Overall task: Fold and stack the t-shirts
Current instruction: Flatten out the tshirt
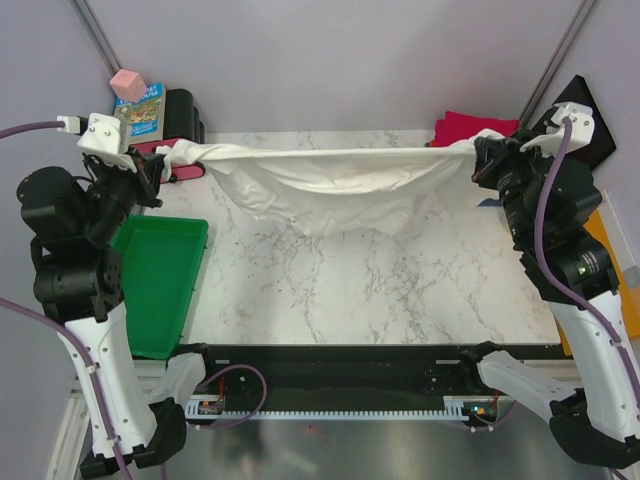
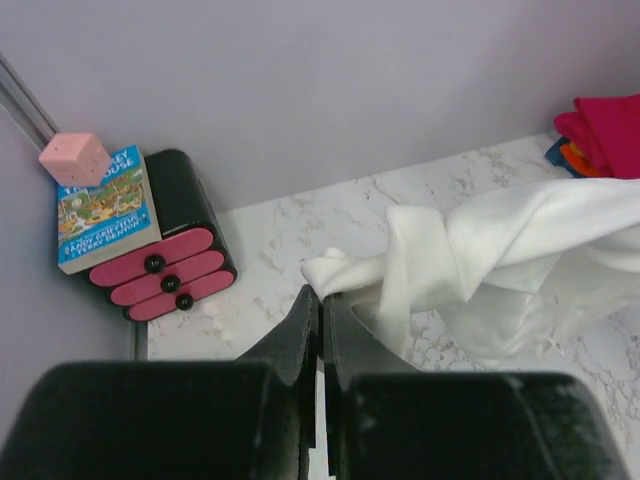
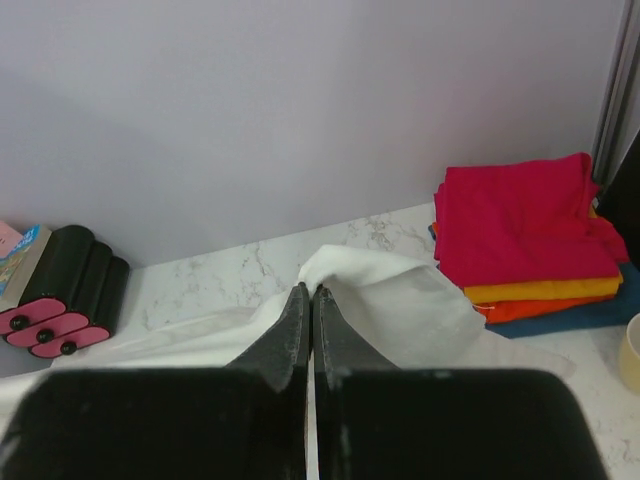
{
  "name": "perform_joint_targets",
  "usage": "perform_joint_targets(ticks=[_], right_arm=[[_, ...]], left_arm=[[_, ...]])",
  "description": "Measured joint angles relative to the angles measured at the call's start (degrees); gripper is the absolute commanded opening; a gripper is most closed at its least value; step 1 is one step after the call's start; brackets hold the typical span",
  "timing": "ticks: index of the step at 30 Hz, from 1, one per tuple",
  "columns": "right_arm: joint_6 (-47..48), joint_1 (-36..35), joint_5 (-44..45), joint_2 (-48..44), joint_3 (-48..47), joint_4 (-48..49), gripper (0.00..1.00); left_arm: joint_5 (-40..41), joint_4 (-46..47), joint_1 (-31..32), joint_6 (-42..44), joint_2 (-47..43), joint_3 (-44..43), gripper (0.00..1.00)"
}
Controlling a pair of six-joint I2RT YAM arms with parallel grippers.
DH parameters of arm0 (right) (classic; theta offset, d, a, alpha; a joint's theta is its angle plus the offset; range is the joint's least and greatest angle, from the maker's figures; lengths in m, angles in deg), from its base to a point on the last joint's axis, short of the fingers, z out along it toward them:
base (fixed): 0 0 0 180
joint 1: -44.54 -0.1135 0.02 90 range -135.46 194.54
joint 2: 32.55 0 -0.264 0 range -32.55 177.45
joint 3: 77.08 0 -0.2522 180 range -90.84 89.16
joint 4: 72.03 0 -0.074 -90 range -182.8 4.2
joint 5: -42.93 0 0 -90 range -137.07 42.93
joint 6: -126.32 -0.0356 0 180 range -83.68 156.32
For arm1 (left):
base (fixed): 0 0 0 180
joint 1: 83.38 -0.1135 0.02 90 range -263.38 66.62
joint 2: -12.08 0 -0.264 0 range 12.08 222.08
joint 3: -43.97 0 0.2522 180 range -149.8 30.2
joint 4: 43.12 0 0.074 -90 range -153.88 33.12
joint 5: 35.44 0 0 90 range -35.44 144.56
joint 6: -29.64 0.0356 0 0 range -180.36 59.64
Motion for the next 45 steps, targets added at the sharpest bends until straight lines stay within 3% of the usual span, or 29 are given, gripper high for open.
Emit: perform_joint_targets(ticks=[9,13,22,24,25,27,28,29,31,32,35,41,45], right_arm=[[0.48,0.22,-2.56,2.4,0.52,-2.12,0.0],[-0.37,0.35,-4.22,8.28,4.42,-0.5,0.0],[0.13,0.59,-3.8,33.16,2.47,1.81,0.0],[0.28,0.83,-2.78,38.21,-0.02,2.27,0.0],[0.35,0.96,-2.23,40.28,-1.2,2.73,0.0],[0.57,1.18,-0.44,44.02,-4.0,3.39,0.23],[0.94,1.27,0.39,45.66,-5.53,3.82,0.32],[0.9,1.33,0.92,46.84,-6.69,4.2,0.5],[1.22,1.57,2.21,48.98,-9.7,4.61,0.63],[1.79,1.66,2.75,49.75,-11.13,4.87,0.79],[2.36,1.79,3.93,50.12,-13.33,5.68,0.96],[1.53,1.38,4.94,46.21,-9.03,7.26,0.98],[0.17,-0.76,5.33,39.87,0.66,8.04,0.95]], left_arm=[[-1.4,-1.16,-0.37,-0.11,2.34,-2.58,0.02],[-0.83,-1.49,-0.5,0.59,11.63,-1.4,0.02],[4.42,-1.33,0.33,4.35,36.98,-0.2,0.02],[5.77,-1.36,1.22,5.11,40.83,-1.03,0.13],[6.71,-1.11,1.88,5.42,42.75,-1.86,0.34],[8.07,-0.68,2.99,6.12,45.99,-3.91,0.6],[8.68,-0.02,3.56,6.4,47.34,-4.87,0.82],[9.25,0.44,3.91,6.67,48.15,-5.53,0.99],[10.62,1.31,4.46,6.56,49.4,-7.23,0.99],[11.17,1.68,4.57,6.36,49.55,-7.96,0.99],[11.89,2.97,4.59,6.16,49.46,-10.49,0.99],[11.21,6.1,6.99,4.72,44.68,-7.89,1.0],[12.24,7.61,20.41,4.98,37.53,2.36,0.98]])
